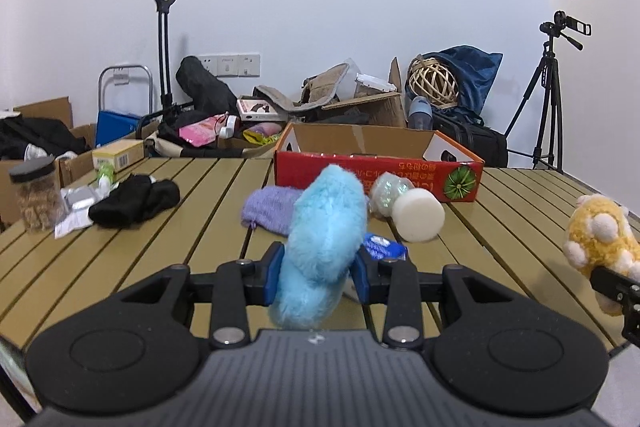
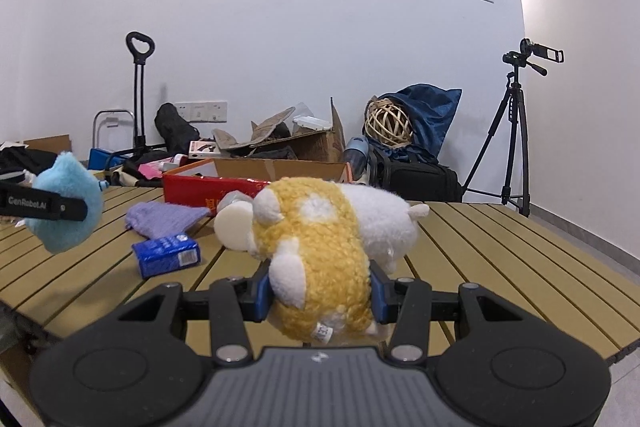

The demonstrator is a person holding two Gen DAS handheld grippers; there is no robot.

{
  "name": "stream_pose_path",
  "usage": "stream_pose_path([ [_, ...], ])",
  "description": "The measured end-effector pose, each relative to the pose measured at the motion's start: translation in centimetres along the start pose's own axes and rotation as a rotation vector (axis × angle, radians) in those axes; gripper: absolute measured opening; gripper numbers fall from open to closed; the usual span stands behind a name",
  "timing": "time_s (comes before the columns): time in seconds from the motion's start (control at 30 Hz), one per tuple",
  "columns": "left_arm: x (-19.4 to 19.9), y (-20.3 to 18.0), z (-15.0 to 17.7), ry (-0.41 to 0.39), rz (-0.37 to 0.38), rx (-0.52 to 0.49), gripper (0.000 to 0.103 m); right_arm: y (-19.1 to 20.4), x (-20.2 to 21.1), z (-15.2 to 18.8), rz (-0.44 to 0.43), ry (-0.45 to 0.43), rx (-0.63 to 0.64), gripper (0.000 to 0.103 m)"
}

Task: Collect trash
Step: 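Carry the blue plush and yellow plush with both tools down to the black bin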

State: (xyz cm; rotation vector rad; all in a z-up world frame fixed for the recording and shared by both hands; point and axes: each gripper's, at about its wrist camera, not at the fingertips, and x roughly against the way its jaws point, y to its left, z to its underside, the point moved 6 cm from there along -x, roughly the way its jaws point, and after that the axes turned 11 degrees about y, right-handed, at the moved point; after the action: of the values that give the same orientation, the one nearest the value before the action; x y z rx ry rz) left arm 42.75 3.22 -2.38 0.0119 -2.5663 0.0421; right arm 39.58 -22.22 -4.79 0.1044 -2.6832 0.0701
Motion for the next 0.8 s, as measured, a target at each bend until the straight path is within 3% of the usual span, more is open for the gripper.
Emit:
stream_pose_path([
  [0.33, 3.7, 0.0, 3.0, -0.016, -0.001, -0.006, 0.036, 0.5, 2.9, 3.4, -0.028, 0.016, 0.005, 0.045],
  [0.8, 9.6, 1.4, 8.4, -0.005, 0.023, 0.06, 0.036, 1.5, 8.8, 7.0, -0.064, 0.0, 0.053, 0.045],
])
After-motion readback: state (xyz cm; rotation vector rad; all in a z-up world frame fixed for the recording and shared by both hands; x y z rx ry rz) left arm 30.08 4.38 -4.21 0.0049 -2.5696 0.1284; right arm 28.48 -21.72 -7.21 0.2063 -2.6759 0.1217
